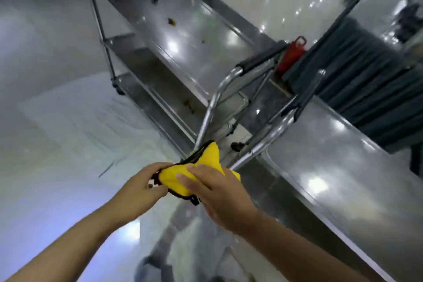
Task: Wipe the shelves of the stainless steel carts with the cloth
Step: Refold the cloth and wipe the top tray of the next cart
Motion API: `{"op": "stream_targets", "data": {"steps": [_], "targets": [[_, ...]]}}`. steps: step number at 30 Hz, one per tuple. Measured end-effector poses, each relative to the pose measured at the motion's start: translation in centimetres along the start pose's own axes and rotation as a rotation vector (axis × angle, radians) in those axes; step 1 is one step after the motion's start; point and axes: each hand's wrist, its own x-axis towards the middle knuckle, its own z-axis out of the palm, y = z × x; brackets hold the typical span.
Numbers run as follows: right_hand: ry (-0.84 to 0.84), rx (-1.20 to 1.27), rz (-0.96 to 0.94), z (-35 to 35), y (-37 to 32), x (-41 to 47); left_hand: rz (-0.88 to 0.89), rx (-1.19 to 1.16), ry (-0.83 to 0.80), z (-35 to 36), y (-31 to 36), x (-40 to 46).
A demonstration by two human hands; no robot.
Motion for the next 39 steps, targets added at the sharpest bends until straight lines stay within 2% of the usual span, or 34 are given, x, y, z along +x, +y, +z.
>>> {"op": "stream_targets", "data": {"steps": [5, 7, 11, 19, 25, 28, 31, 35, 39], "targets": [[0.197, -0.145, -0.155, -7.9, -1.7, 8.3, -0.068, -0.56, 0.104, -7.4, 8.2, -0.7], [0.247, -0.218, -0.216, -10.5, -1.3, 11.0, -0.061, -0.655, 0.123, -9.0, 11.1, -0.3], [0.298, -0.324, -0.261, -14.7, 0.6, 15.1, 0.029, -0.613, 0.095, -11.5, 15.7, 1.5], [0.377, -0.267, -0.185, -16.6, 5.6, 20.4, 0.1, -0.563, 0.016, -14.3, 20.7, 8.0], [0.404, -0.228, -0.135, -14.9, 12.6, 26.6, 0.063, -0.412, 0.181, -16.1, 23.2, 17.8], [0.397, -0.145, -0.106, -14.1, 16.8, 29.6, 0.083, -0.35, 0.18, -17.2, 24.3, 22.8], [0.304, -0.113, -0.094, -13.3, 20.9, 31.5, 0.081, -0.329, 0.17, -18.3, 25.1, 26.7], [0.203, 0.018, 0.025, -11.7, 24.9, 32.8, 0.064, -0.325, 0.118, -19.6, 25.2, 31.0], [0.142, 0.197, 0.307, -10.2, 28.7, 33.7, -0.001, -0.295, 0.006, -20.8, 24.1, 34.1]]}}
